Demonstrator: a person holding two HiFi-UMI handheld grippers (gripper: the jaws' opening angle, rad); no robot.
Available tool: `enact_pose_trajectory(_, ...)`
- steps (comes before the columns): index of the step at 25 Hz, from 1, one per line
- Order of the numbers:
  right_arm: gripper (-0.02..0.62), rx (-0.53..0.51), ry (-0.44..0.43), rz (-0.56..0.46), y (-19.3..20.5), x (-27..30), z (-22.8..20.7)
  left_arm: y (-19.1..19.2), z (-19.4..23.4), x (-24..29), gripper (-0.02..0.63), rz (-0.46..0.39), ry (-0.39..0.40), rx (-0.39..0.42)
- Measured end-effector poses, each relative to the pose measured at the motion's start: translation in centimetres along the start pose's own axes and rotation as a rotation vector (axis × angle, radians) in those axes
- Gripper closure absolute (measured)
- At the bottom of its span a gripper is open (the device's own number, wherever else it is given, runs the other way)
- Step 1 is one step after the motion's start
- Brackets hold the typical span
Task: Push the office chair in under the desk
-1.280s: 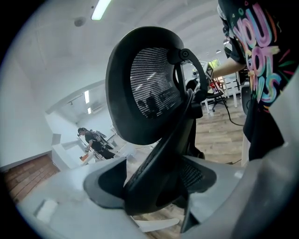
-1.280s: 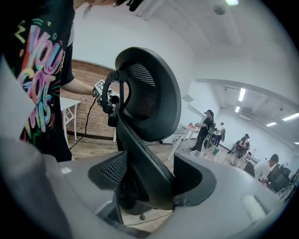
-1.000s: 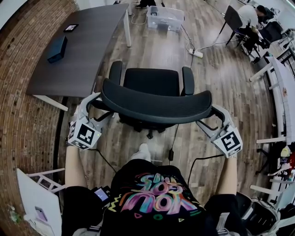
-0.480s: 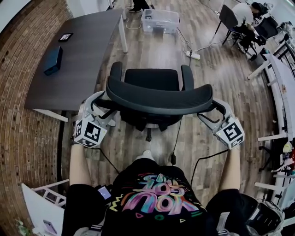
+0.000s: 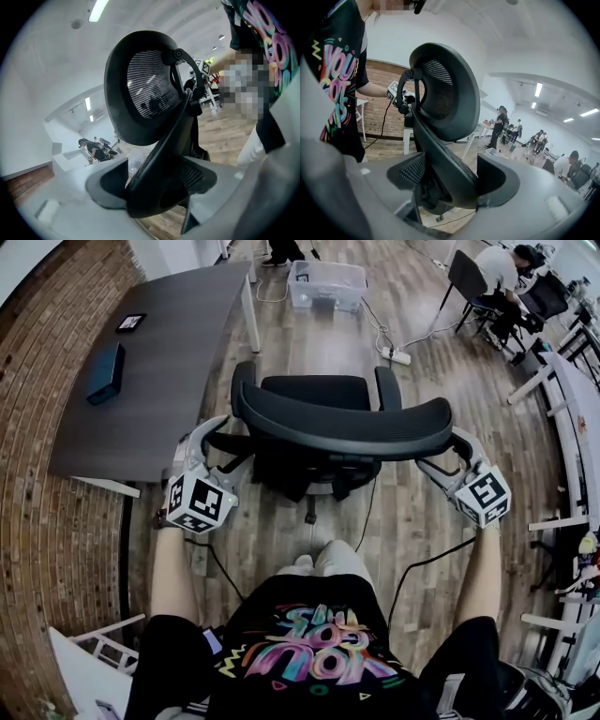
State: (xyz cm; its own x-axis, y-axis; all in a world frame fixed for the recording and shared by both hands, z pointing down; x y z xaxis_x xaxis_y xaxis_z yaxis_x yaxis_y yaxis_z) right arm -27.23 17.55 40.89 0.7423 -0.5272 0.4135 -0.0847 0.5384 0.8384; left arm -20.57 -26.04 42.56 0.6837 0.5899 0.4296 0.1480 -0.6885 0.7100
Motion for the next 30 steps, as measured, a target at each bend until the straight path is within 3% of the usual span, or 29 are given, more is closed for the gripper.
enact_pose_trajectory(14,0.247,-0.042,-0.034,-0.033,1.2,5.2,-8.6,-1.6,4.0,6.9,0.257,0.067,-0.036,-0.045)
enact_pose_trajectory(30,0.250,-0.132,-0.220,-0.110,2.7,13.7,-23.1,-4.6,6.1,15.4,0.253,0.243,-0.220,-0.154)
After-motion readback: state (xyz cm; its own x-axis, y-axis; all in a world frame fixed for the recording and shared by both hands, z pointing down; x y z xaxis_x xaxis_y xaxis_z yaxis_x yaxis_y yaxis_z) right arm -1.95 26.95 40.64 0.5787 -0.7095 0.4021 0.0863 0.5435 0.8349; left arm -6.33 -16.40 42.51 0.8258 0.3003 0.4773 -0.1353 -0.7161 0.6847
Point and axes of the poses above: the fingertips, and each gripper's own axes: x forward along the fingers, z to its left, y out of its underside, the point moved 8 cm from there along -x, backward along the fingers, and after that the axes turned 3 degrees about -x, right-handed, at the moved point
